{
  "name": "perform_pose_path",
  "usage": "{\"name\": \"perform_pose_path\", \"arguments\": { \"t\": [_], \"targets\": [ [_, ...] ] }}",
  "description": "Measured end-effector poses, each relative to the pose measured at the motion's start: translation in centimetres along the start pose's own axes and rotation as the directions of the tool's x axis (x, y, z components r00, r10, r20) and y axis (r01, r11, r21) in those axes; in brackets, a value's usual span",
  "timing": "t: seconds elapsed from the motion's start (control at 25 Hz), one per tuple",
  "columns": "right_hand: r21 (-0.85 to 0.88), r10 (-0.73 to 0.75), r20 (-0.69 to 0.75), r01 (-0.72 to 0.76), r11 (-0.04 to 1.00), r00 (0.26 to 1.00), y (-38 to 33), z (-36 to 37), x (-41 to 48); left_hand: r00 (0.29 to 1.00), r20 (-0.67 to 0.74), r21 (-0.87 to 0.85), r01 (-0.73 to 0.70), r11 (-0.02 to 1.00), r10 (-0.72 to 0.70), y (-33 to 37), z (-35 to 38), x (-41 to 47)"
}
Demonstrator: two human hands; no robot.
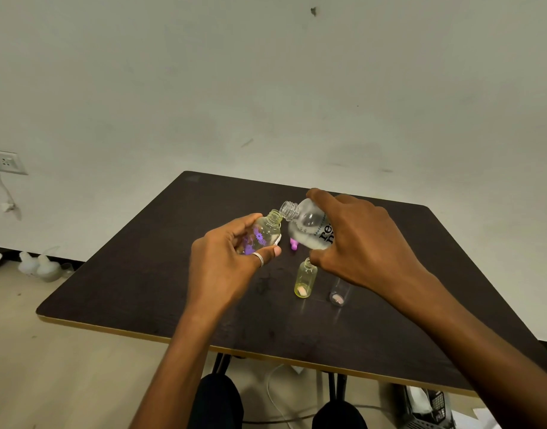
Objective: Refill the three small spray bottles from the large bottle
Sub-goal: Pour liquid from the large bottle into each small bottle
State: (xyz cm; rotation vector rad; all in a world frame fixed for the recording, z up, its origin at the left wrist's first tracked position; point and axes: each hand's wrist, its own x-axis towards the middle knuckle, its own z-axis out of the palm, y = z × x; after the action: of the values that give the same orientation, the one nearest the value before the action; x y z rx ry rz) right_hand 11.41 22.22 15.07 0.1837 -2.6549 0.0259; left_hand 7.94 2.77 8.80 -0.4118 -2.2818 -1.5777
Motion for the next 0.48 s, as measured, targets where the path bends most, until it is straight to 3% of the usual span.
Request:
{"name": "perform_pose_path", "arguments": {
  "t": [0.48],
  "targets": [
    [-0.059,-0.022,0.043,0.024,0.998,0.999,-0.7,-1.2,0.0,1.0,-0.027,0.009,0.01,1.0,-0.01,-0.5,0.1,0.0]
  ]
}}
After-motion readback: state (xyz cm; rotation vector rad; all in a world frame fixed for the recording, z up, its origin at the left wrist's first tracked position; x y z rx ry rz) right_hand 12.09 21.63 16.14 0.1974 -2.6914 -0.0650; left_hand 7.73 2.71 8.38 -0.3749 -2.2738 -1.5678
